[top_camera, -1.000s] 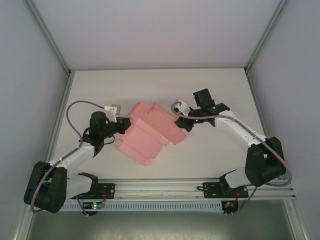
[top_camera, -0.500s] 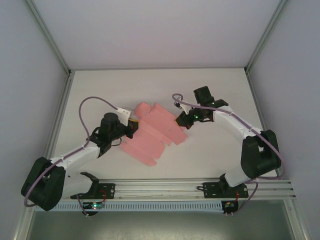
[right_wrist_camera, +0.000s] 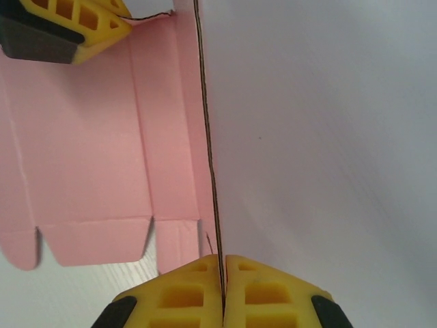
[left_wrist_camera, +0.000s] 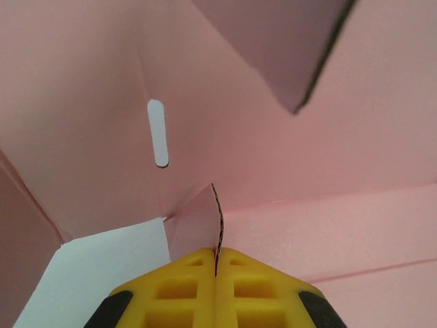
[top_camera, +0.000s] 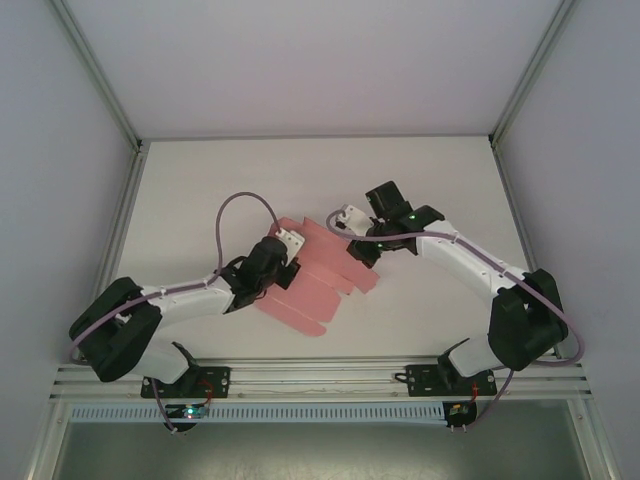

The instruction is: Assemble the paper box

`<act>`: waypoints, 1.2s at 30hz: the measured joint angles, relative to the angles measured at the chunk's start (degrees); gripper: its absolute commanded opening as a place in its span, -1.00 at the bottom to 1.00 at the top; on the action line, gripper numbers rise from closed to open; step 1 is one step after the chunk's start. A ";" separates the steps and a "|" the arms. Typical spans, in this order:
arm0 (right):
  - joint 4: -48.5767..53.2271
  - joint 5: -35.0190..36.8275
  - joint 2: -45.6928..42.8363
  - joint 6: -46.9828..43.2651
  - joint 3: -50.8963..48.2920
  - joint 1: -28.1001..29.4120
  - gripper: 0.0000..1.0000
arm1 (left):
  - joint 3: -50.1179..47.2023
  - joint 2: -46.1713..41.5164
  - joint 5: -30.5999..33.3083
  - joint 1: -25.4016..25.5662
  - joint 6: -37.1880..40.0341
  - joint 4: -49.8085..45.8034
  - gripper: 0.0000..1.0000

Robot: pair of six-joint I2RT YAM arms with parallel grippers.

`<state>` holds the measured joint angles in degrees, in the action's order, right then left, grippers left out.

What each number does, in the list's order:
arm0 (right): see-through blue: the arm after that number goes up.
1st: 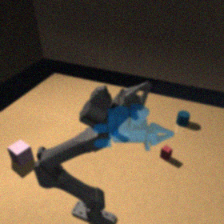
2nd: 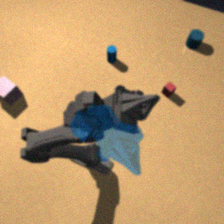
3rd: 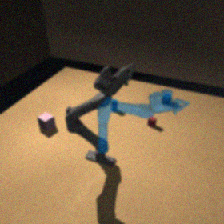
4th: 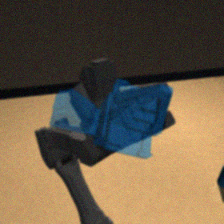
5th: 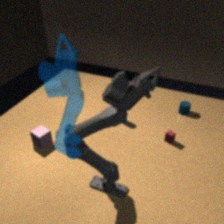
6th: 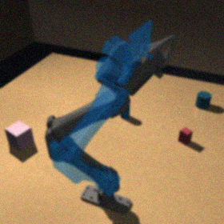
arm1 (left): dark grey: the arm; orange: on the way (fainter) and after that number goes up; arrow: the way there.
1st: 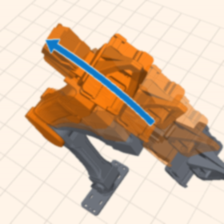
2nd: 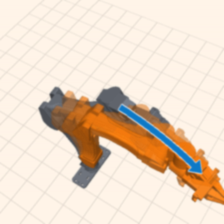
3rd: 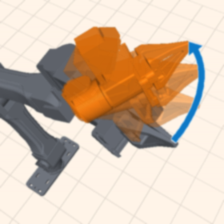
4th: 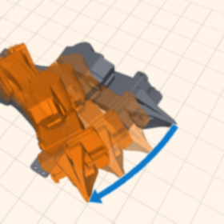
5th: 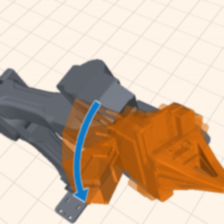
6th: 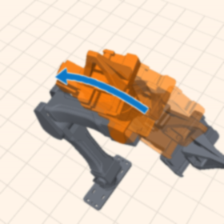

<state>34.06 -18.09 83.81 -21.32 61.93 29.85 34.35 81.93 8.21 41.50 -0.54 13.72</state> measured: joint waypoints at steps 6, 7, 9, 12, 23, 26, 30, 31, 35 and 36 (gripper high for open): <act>-0.20 9.42 0.00 -0.02 0.00 2.73 -1.00 | 0.09 4.48 8.96 5.53 0.98 3.37 -1.00; -0.17 10.60 0.00 -0.07 0.00 3.06 -1.00 | 0.20 5.38 10.38 6.51 1.49 3.89 -1.00; -0.17 12.41 0.00 -0.44 0.00 3.61 -1.00 | 0.76 7.26 12.83 8.02 2.01 4.59 -1.00; -0.33 13.97 0.00 -1.09 0.00 4.09 -1.00 | 1.57 8.83 15.08 8.61 1.99 5.20 -1.00; -1.51 15.91 -0.44 -1.62 0.00 4.17 -1.00 | 1.03 8.31 17.81 8.68 0.15 8.09 -0.91; -1.84 15.91 -0.46 -2.08 0.00 4.17 -1.00 | 0.07 6.60 18.03 8.68 -1.01 8.17 -0.79; -2.97 15.65 -0.46 -2.58 0.00 4.20 -1.00 | -1.03 2.71 17.73 8.66 -3.08 8.24 -0.56; -3.26 15.65 -0.46 -2.64 0.00 4.33 -1.00 | -1.51 1.20 17.31 8.66 -3.56 8.41 -0.39; -4.61 15.54 -0.48 -2.93 -0.07 4.55 -1.00 | -4.04 -6.78 15.72 8.31 -5.49 8.46 0.38; -4.81 15.52 -0.48 -3.04 -0.13 4.52 -1.00 | -4.52 -9.18 15.13 8.02 -6.01 8.02 0.54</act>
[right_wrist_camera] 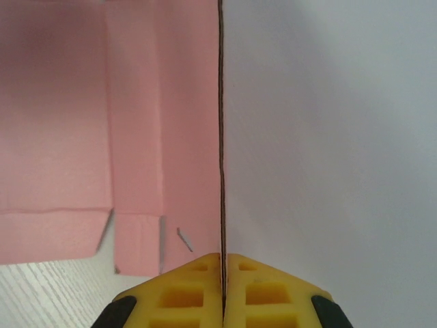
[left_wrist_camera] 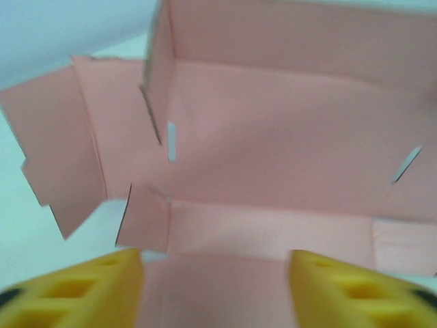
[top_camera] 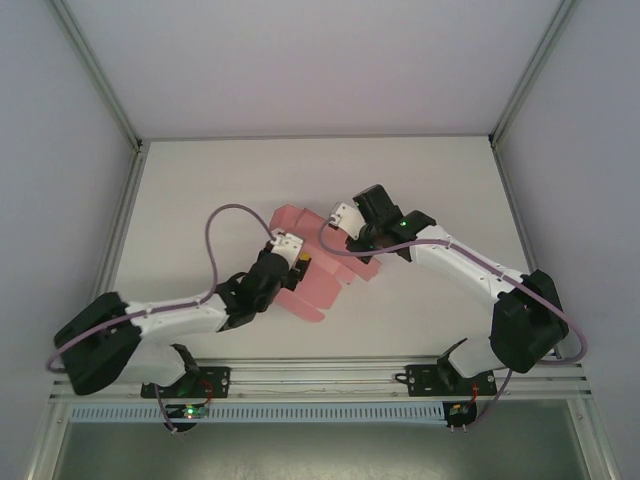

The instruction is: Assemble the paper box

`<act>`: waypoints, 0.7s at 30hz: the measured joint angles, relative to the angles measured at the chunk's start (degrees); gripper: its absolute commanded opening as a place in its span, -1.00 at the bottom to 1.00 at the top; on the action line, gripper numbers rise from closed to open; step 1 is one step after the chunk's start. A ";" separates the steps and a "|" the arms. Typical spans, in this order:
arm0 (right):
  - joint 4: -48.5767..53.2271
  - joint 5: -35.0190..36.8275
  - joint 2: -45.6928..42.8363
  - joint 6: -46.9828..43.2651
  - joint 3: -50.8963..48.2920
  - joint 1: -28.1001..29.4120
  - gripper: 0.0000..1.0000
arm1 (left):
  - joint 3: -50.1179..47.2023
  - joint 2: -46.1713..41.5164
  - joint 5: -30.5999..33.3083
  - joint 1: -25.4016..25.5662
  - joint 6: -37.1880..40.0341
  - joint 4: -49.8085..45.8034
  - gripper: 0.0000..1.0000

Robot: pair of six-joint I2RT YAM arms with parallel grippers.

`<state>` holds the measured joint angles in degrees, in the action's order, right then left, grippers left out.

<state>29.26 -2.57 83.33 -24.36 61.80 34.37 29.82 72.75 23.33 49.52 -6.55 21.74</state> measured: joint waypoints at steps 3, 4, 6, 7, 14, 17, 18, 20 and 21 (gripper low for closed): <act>-0.37 -0.13 -0.09 -0.33 -0.31 -0.02 -1.00 | -0.31 -6.78 -1.75 -1.97 -1.95 -3.02 1.00; -0.42 -0.31 -0.13 -0.55 -0.44 -0.04 -1.00 | -0.31 -8.90 -2.29 -3.08 -2.80 -4.17 1.00; -0.39 -0.66 -0.17 -1.31 -0.57 -0.13 -1.00 | -0.31 -13.22 -4.02 -6.67 -4.81 -7.06 1.00; -0.39 -0.87 -0.22 -1.62 -0.59 -0.15 -1.00 | -0.31 -14.93 -4.90 -8.74 -5.90 -8.39 1.00; -0.37 -2.36 -0.44 -4.11 -0.81 -0.90 -1.00 | -0.31 -21.73 -16.90 -28.39 -14.10 -17.03 1.00; -0.33 -2.95 -0.44 -5.62 -0.81 -1.16 -1.00 | 0.52 -19.12 -24.26 -35.60 -17.49 -18.84 1.00; -0.33 -3.08 -0.44 -6.19 -0.81 -1.27 -1.00 | 1.40 -16.96 -26.60 -37.92 -18.67 -19.37 1.00; -0.33 -3.08 -0.39 -7.80 -0.81 -1.27 -1.00 | 3.69 -11.91 -30.45 -41.29 -20.48 -20.33 1.00; -0.33 -3.04 -0.35 -8.55 -0.81 -1.27 -1.00 | 4.96 -9.25 -32.13 -42.47 -21.05 -20.61 1.00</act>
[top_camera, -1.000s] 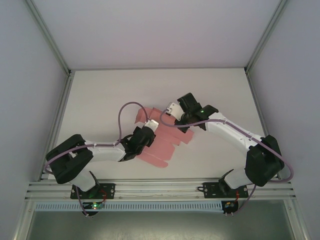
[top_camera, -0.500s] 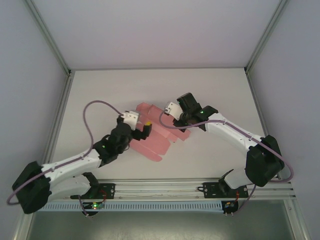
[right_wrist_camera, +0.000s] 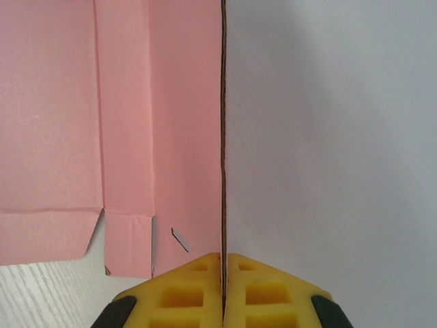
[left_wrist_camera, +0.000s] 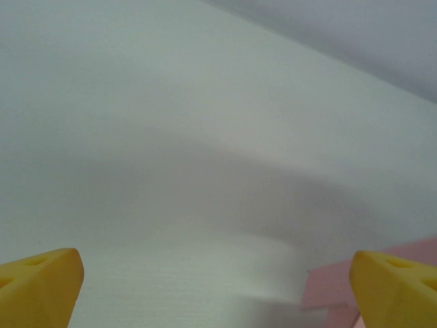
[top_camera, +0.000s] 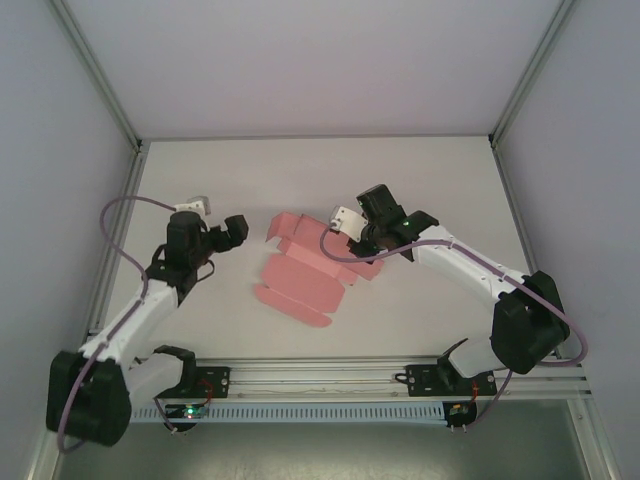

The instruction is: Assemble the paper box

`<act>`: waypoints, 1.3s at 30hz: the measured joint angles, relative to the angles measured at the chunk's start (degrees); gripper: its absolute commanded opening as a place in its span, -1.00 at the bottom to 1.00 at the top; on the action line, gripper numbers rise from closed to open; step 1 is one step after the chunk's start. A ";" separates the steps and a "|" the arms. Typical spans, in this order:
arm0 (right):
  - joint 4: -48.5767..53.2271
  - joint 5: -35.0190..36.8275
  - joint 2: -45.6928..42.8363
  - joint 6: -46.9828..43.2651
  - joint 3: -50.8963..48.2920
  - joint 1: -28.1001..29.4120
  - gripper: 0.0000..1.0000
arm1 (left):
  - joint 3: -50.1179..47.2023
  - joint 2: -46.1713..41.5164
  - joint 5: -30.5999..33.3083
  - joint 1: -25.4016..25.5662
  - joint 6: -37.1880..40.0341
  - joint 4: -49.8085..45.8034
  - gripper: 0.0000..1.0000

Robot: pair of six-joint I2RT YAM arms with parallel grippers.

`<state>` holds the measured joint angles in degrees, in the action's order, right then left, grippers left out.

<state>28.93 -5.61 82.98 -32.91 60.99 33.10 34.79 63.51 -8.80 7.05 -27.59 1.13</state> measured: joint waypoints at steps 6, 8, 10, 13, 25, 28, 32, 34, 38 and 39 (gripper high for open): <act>-1.27 3.89 2.05 -3.02 0.02 0.44 -1.00 | 5.51 14.49 -7.82 -1.88 -1.22 -0.20 1.00; -2.71 7.06 2.89 -4.04 -0.02 1.38 -1.00 | 6.01 17.25 -9.31 -1.88 -1.20 0.09 1.00; -4.96 10.19 3.21 -5.33 -0.59 2.67 -1.00 | 6.08 19.15 -10.69 -1.88 -1.16 0.55 1.00; -9.75 14.60 3.21 -8.07 -3.13 4.48 -1.00 | 6.23 20.76 -12.07 -1.88 -0.94 0.92 1.00; -27.10 30.38 3.23 -20.22 -11.41 11.37 -1.00 | 8.26 22.10 -11.72 -1.88 0.20 0.83 1.00; -31.32 32.50 3.23 -22.71 -12.98 12.07 -1.00 | 8.39 22.75 -11.52 -1.88 0.20 0.76 1.00; -36.48 33.77 3.21 -25.99 -15.61 12.44 -1.00 | 8.50 23.39 -11.54 -1.88 0.20 0.52 1.00; -39.39 34.53 3.21 -27.85 -17.31 12.81 -1.00 | 8.55 23.45 -11.54 -1.88 0.20 0.52 1.00; -48.15 37.38 3.91 -32.26 -21.07 14.16 -1.00 | 8.74 23.82 -11.54 -1.88 0.20 0.52 1.00; -50.56 38.01 4.37 -33.38 -22.08 14.60 -1.00 | 8.74 24.02 -11.54 -1.88 0.20 0.52 0.99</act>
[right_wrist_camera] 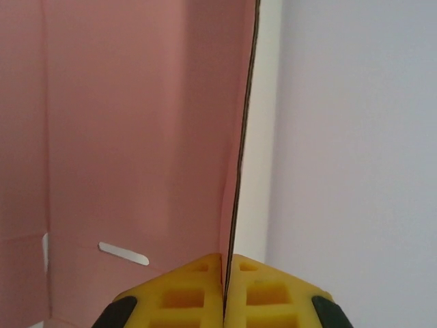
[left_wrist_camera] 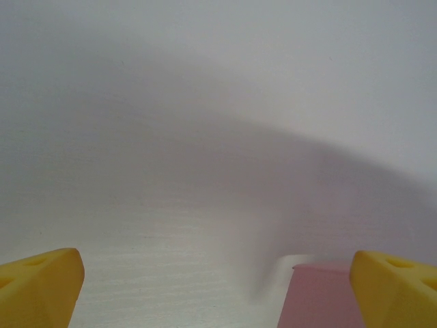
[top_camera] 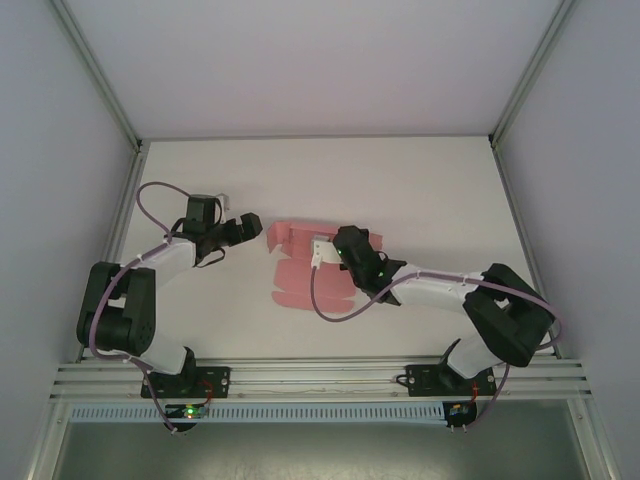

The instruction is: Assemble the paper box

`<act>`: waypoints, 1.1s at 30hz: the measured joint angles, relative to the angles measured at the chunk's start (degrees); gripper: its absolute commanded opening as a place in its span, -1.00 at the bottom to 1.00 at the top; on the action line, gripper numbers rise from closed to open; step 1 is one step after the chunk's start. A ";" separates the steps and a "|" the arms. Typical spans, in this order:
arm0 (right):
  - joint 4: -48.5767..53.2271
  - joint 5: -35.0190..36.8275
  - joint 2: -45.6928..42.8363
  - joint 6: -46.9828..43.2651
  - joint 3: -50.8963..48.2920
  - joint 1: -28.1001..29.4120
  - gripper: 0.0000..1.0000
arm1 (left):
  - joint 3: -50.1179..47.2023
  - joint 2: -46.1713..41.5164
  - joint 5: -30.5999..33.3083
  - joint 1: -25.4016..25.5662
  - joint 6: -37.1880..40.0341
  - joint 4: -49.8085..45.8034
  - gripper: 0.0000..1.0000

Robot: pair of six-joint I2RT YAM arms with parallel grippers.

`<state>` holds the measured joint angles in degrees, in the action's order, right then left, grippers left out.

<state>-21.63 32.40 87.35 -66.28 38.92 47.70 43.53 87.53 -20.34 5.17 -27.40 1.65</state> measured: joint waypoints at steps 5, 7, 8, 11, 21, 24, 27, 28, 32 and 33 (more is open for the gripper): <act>-7.98 3.13 2.84 -3.26 -2.67 1.99 -1.00 | 0.00 1.16 -0.04 0.00 0.00 0.00 1.00; -8.83 3.78 3.45 -3.65 -2.69 2.49 -1.00 | 0.02 1.46 -0.04 0.00 0.00 0.00 1.00; -9.18 4.28 3.80 -3.78 -2.69 2.84 -1.00 | 0.11 1.64 -0.02 0.00 0.00 -0.09 1.00; -9.51 5.46 4.28 -3.98 -2.67 3.56 -1.00 | 0.74 2.19 0.04 0.00 0.04 -0.33 1.00; -9.05 7.10 4.33 -2.89 -2.67 4.33 -1.00 | 1.88 5.44 -2.45 0.09 0.39 0.11 0.96; -8.90 7.26 4.33 -2.89 -2.67 4.33 -1.00 | -0.04 4.98 -4.90 0.48 0.61 2.01 0.92; -8.66 7.37 4.33 -2.71 -2.67 4.33 -1.00 | -1.60 4.87 -7.32 1.46 1.40 2.73 0.79; -8.61 7.45 4.33 -2.69 -2.67 4.33 -1.00 | -1.79 4.87 -7.85 1.75 1.66 2.82 0.75; -8.39 7.72 4.33 -2.67 -2.64 4.33 -1.00 | -2.51 4.42 -9.97 3.63 2.99 4.09 0.67; -8.33 7.78 4.33 -2.64 -2.67 4.33 -1.00 | -2.80 4.04 -10.12 4.13 3.28 4.31 0.67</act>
<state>-29.95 40.18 91.68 -68.93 36.25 52.03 40.73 91.57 -30.46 9.30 -24.12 5.96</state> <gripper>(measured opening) 0.051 0.839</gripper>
